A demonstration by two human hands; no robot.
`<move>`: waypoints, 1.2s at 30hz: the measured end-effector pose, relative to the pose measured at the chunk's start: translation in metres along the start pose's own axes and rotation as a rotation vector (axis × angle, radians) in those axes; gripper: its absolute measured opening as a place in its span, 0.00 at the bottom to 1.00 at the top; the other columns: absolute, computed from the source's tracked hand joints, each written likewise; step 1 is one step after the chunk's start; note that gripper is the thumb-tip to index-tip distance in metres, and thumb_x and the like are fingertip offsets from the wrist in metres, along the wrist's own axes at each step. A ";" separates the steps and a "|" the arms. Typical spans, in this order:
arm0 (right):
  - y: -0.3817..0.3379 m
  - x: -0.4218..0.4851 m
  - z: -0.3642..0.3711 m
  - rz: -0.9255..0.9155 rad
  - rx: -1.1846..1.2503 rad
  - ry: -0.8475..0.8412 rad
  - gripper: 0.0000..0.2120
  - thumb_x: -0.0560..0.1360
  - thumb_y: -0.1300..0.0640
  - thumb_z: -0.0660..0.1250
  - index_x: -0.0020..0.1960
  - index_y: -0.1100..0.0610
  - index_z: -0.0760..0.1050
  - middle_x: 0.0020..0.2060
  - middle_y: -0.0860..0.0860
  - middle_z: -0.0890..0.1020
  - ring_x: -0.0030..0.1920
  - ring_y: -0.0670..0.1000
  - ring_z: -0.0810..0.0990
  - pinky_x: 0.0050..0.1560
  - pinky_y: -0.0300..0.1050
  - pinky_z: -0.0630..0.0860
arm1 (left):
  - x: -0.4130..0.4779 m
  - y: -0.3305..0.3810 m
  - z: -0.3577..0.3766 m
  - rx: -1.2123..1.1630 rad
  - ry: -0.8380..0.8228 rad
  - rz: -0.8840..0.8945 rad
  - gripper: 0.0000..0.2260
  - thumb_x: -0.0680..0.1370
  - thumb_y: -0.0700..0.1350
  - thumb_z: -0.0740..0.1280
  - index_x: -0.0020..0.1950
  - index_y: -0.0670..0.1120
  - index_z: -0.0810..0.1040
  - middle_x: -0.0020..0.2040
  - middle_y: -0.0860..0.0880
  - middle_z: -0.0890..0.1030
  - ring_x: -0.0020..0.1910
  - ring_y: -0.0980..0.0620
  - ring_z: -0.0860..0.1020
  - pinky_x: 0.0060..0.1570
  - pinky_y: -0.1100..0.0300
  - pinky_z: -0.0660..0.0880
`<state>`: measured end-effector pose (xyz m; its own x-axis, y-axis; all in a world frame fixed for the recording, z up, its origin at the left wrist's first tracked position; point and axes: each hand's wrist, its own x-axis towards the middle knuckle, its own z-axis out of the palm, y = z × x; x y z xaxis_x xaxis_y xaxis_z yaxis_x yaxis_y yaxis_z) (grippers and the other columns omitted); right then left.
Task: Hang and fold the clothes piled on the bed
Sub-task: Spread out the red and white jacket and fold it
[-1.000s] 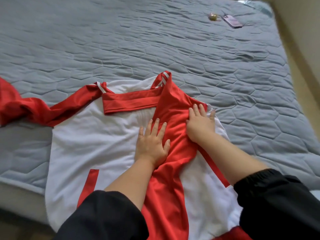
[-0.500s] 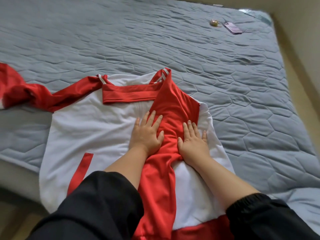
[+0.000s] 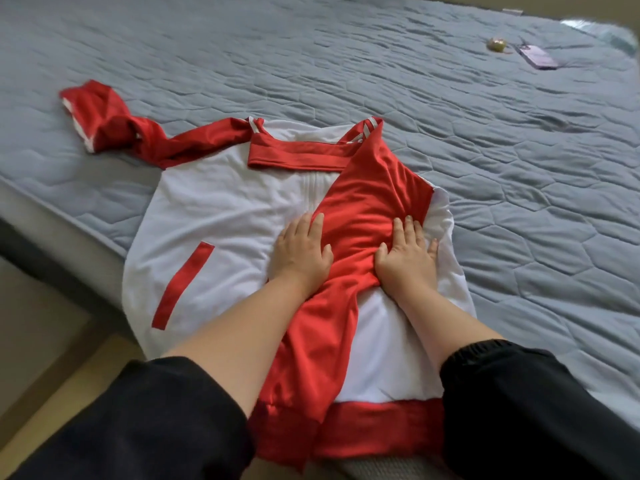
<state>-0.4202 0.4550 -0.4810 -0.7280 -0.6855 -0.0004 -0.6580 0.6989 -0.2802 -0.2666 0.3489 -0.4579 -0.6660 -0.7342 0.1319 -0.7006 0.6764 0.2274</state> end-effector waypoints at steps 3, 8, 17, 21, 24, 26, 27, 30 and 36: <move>0.000 -0.002 -0.003 -0.001 0.021 -0.011 0.31 0.77 0.46 0.50 0.78 0.54 0.49 0.78 0.52 0.50 0.77 0.50 0.45 0.74 0.56 0.39 | -0.026 0.000 -0.010 -0.017 0.013 -0.024 0.31 0.76 0.52 0.61 0.77 0.44 0.58 0.72 0.44 0.66 0.68 0.45 0.65 0.67 0.53 0.62; -0.004 -0.010 -0.014 0.009 0.021 -0.074 0.31 0.78 0.46 0.49 0.78 0.54 0.48 0.78 0.51 0.48 0.77 0.49 0.44 0.75 0.55 0.39 | -0.066 -0.013 -0.027 -0.206 -0.067 -0.178 0.35 0.75 0.52 0.67 0.77 0.44 0.57 0.70 0.42 0.66 0.69 0.43 0.65 0.67 0.53 0.61; -0.046 -0.061 -0.054 0.040 0.300 -0.344 0.30 0.76 0.49 0.60 0.74 0.59 0.60 0.76 0.56 0.56 0.76 0.57 0.54 0.72 0.62 0.55 | -0.099 -0.042 -0.080 -0.807 -0.510 -0.475 0.16 0.72 0.42 0.73 0.58 0.40 0.79 0.48 0.45 0.83 0.42 0.51 0.80 0.46 0.59 0.76; -0.048 -0.102 -0.063 -0.085 0.156 -0.436 0.31 0.77 0.53 0.60 0.77 0.52 0.54 0.78 0.52 0.50 0.77 0.55 0.48 0.74 0.58 0.51 | -0.120 -0.058 -0.090 -0.879 -0.834 -0.529 0.14 0.73 0.47 0.73 0.56 0.44 0.79 0.52 0.45 0.82 0.52 0.47 0.80 0.51 0.55 0.76; -0.042 -0.131 -0.060 -0.162 -0.050 -0.377 0.28 0.79 0.51 0.57 0.77 0.50 0.52 0.78 0.50 0.49 0.77 0.53 0.47 0.73 0.62 0.49 | -0.126 -0.068 -0.095 -1.108 -0.940 -0.631 0.11 0.76 0.43 0.69 0.56 0.43 0.77 0.55 0.46 0.81 0.52 0.50 0.80 0.50 0.57 0.78; -0.046 -0.142 -0.061 -0.222 -0.119 -0.317 0.28 0.80 0.52 0.56 0.77 0.51 0.52 0.78 0.50 0.50 0.77 0.52 0.46 0.73 0.61 0.48 | -0.125 -0.077 -0.101 -1.151 -1.009 -0.627 0.10 0.77 0.44 0.68 0.57 0.43 0.77 0.53 0.48 0.82 0.49 0.53 0.81 0.43 0.60 0.79; -0.049 -0.145 -0.061 -0.266 -0.139 -0.304 0.28 0.80 0.54 0.56 0.77 0.52 0.53 0.78 0.50 0.50 0.77 0.52 0.46 0.73 0.60 0.47 | -0.124 -0.082 -0.105 -1.138 -1.037 -0.619 0.09 0.77 0.44 0.68 0.56 0.43 0.77 0.51 0.49 0.82 0.47 0.54 0.81 0.42 0.61 0.79; -0.059 -0.167 -0.062 -0.377 -0.168 -0.309 0.30 0.78 0.60 0.55 0.78 0.51 0.51 0.78 0.49 0.49 0.77 0.51 0.45 0.74 0.57 0.46 | -0.126 -0.095 -0.117 -1.016 -1.013 -0.599 0.12 0.78 0.48 0.66 0.58 0.43 0.76 0.47 0.49 0.82 0.43 0.54 0.80 0.42 0.60 0.77; -0.071 -0.193 -0.058 -0.376 -0.196 -0.332 0.31 0.77 0.62 0.51 0.79 0.52 0.47 0.78 0.51 0.47 0.77 0.51 0.44 0.74 0.55 0.45 | -0.129 -0.119 -0.126 -0.962 -1.076 -0.542 0.25 0.76 0.51 0.69 0.69 0.43 0.68 0.63 0.48 0.76 0.61 0.46 0.77 0.60 0.49 0.74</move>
<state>-0.2442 0.5498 -0.4057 -0.3562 -0.9013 -0.2467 -0.9082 0.3960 -0.1353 -0.0650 0.3557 -0.3802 -0.5546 -0.1971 -0.8085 -0.7685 -0.2512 0.5884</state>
